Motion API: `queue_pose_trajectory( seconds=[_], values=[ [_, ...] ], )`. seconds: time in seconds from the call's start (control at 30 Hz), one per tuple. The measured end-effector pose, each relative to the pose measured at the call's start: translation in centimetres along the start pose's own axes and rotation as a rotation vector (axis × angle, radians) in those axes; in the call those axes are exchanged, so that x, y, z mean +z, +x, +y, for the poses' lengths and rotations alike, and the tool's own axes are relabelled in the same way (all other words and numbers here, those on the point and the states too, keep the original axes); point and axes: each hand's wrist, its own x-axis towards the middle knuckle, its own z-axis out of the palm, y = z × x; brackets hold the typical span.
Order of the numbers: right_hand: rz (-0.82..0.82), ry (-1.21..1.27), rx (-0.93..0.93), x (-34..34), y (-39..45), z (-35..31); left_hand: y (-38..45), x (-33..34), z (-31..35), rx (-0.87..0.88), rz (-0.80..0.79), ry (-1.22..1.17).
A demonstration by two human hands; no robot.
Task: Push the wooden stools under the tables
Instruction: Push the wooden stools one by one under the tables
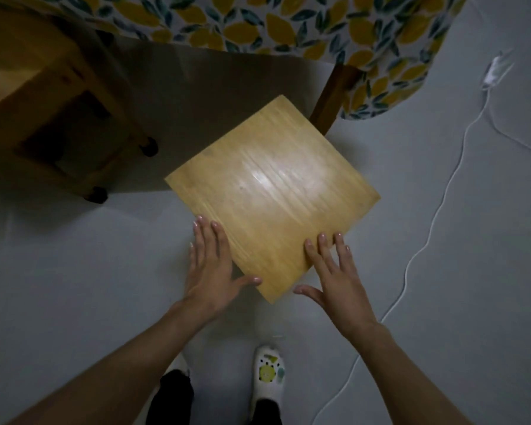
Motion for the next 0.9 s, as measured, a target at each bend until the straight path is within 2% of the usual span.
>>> queue_pose_trajectory(
  seconds=[0.23,0.4,0.9],
  values=[
    [0.111,0.2,-0.094,1.0,2.0,0.8,1.4,-0.1,1.1,-0.1,-0.042,0.036],
    [0.128,0.235,-0.125,0.1,5.1,1.6,3.9,-1.9,1.4,-0.107,-0.063,0.046],
    [0.051,0.23,0.052,-10.1,28.3,1.2,23.6,-15.7,1.1,-0.017,0.01,0.114]
  ],
)
